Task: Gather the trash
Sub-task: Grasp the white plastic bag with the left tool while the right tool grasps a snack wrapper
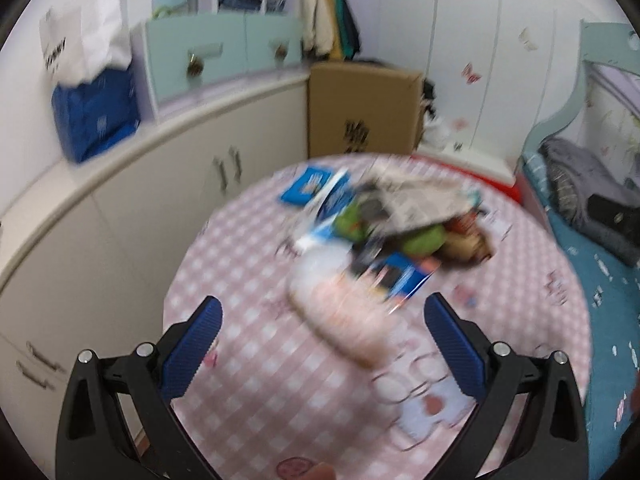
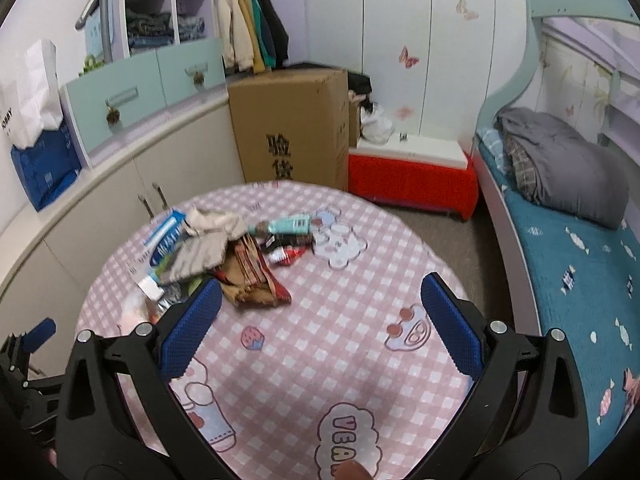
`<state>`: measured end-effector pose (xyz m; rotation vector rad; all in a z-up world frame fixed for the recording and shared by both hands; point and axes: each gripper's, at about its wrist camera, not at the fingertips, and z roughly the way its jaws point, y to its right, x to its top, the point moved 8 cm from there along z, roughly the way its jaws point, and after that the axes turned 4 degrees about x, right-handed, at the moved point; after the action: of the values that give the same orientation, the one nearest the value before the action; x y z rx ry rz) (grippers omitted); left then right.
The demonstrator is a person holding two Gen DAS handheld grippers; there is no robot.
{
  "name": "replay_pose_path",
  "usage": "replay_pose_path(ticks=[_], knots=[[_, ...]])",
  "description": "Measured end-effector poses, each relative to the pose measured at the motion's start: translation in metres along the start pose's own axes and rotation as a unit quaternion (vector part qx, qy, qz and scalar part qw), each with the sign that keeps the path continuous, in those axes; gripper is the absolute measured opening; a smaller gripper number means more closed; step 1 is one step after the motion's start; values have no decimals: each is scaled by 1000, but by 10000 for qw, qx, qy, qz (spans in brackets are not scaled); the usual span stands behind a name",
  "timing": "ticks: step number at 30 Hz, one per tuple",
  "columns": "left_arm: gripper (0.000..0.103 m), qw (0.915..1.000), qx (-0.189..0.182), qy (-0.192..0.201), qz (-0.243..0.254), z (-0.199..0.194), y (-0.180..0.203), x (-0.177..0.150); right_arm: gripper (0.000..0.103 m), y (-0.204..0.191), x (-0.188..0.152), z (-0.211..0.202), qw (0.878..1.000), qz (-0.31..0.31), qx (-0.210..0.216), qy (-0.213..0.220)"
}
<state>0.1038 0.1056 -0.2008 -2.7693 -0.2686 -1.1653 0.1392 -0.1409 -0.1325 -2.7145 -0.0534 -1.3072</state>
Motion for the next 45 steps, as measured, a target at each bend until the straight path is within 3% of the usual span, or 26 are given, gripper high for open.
replay_pose_path(ticks=[6, 21, 22, 23, 24, 29, 32, 40, 42, 44, 45], knots=[[99, 9988, 5, -467, -140, 39, -7, -18, 97, 4, -20, 34, 9992, 46, 63, -387], [98, 9961, -370, -726, -346, 74, 22, -1, 97, -13, -52, 79, 9940, -9, 399, -1018], [97, 9949, -431, -821, -401, 80, 21, -4, 97, -16, -54, 81, 9934, -9, 456, -1049], [75, 9927, -576, -927, -509, 85, 21, -7, 97, -19, -54, 83, 9929, -14, 505, -1080], [64, 9909, -615, -1031, -607, 90, 18, -11, 97, -24, -56, 84, 9921, -29, 593, -1106], [52, 9899, -856, -918, -662, 84, 5, -13, 97, -59, -69, 99, 9825, -15, 1319, -1318], [50, 9905, -811, -863, -699, 79, -10, -16, 97, -86, -79, 110, 9751, -57, 1648, -1481], [49, 9891, -647, -840, -1025, 74, -51, -23, 95, -157, -85, 137, 9657, -479, 2015, -1568], [49, 9891, -619, -829, -1044, 73, -55, -23, 92, -168, -86, 143, 9685, -741, 1834, -1513], [49, 9889, -627, -823, -1071, 73, -57, -24, 80, -176, -89, 146, 9702, -961, 1716, -1415], [49, 9889, -626, -817, -1076, 73, -58, -25, 63, -178, -89, 147, 9715, -1099, 1615, -1343]])
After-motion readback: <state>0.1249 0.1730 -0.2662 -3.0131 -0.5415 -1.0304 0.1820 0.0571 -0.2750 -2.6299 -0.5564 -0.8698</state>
